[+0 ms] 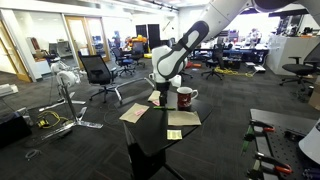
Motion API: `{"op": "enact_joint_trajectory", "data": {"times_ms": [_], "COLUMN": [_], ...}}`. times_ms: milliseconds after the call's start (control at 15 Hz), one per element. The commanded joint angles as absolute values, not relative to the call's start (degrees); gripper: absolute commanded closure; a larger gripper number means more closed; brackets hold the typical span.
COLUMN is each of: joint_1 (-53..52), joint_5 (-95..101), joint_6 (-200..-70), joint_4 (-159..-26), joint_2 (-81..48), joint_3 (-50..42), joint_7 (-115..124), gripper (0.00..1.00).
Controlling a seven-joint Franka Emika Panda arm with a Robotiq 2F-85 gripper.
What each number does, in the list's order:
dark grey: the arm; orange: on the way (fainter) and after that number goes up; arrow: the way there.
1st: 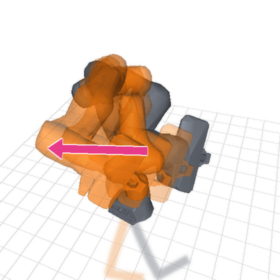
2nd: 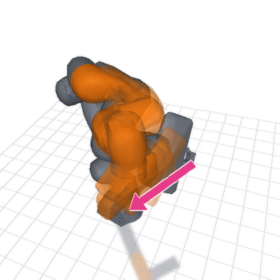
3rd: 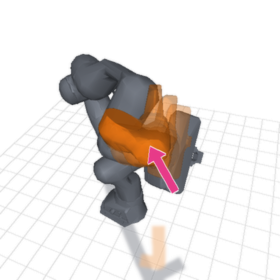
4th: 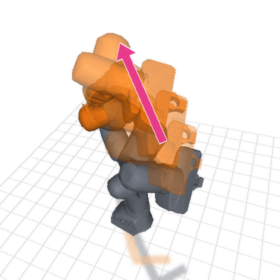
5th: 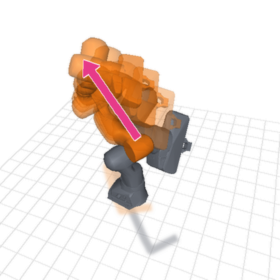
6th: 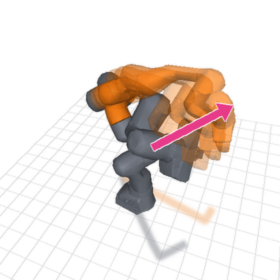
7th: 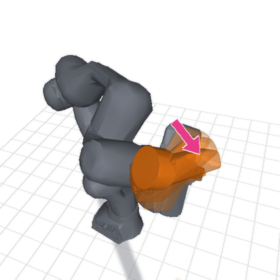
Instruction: Put the pen inside the mug cup
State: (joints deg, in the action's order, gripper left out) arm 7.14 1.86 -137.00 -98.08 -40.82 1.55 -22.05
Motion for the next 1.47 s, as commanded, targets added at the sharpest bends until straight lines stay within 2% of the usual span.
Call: {"op": "enact_joint_trajectory", "data": {"times_ms": [0,400,533,1000,1400], "joint_1": [6.7,6.6,6.6,6.5,6.7], "joint_5": [2.8,2.8,2.8,2.8,1.4], "joint_6": [-136.6,-136.4,-136.3,-135.7,-135.0], "joint_4": [-96.4,-95.7,-95.5,-95.4,-98.8], "joint_2": [-41.8,-42.3,-42.4,-42.0,-36.2], "joint_3": [1.0,1.0,1.0,1.0,2.1], "joint_7": [-19.9,-19.8,-19.7,-19.6,-19.4], "gripper": [0.41,0.88,1.00,0.97,0.97]}}
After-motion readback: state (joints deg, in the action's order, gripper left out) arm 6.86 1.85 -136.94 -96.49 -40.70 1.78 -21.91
